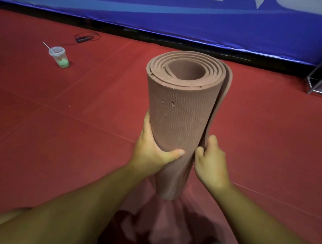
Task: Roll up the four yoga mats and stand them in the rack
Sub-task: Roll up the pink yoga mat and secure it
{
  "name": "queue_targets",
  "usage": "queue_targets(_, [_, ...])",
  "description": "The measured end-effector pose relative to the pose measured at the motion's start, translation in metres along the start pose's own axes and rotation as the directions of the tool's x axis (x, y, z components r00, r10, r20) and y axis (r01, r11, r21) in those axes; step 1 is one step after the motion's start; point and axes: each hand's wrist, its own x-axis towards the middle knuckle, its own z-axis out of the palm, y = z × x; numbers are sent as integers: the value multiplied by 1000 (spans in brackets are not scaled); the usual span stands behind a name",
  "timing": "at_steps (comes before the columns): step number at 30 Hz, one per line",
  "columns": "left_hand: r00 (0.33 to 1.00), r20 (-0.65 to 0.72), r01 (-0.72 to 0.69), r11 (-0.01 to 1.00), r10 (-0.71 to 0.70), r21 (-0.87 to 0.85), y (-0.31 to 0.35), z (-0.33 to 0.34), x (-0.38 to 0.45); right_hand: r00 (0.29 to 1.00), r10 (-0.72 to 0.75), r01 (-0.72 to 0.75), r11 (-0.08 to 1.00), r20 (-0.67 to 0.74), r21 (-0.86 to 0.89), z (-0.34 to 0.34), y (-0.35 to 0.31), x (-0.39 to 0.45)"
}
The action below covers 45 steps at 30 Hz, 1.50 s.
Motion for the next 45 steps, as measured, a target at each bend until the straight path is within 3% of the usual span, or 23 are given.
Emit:
queue_targets(7, [1000,-22,-9,1000,8,-23,0,5,-2,999,23,-20,996,-32,89,-2,3,-6])
queue_targets(12, [999,-38,7,999,-9,-34,-5,4,3,996,4,-30,962,94,273,0,10,-13])
queue_targets(16, [996,-80,26,999,-29,-34,-6,9,0,968,-83,45,986,239,159,7,1,-23])
queue_targets(22, [999,-44,-16,999,14,-43,1,21,-4,990,-52,31,987,133,156,17,0,-17])
queue_targets(27, [996,51,-69,998,70,-7,14,10,9,991,-130,117,954,29,275,-2,-4,-6])
queue_targets(30, [985,99,-141,989,144,-45,14,-3,28,996,-81,67,939,29,339,-20,-6,8])
queue_targets(33, [980,200,44,986,-11,-159,-4,-7,34,1000,-11,1,902,21,431,-28,-11,13])
queue_targets(36, [916,370,257,937,-158,-235,-17,4,27,997,16,-50,875,75,481,-32,-8,12])
queue_targets(41, [899,371,331,917,-234,-223,-10,21,16,966,67,-199,807,249,557,-44,7,13])
queue_targets(45, [902,347,347,908,-255,-234,-3,38,7,868,124,-388,774,481,500,-68,8,18])
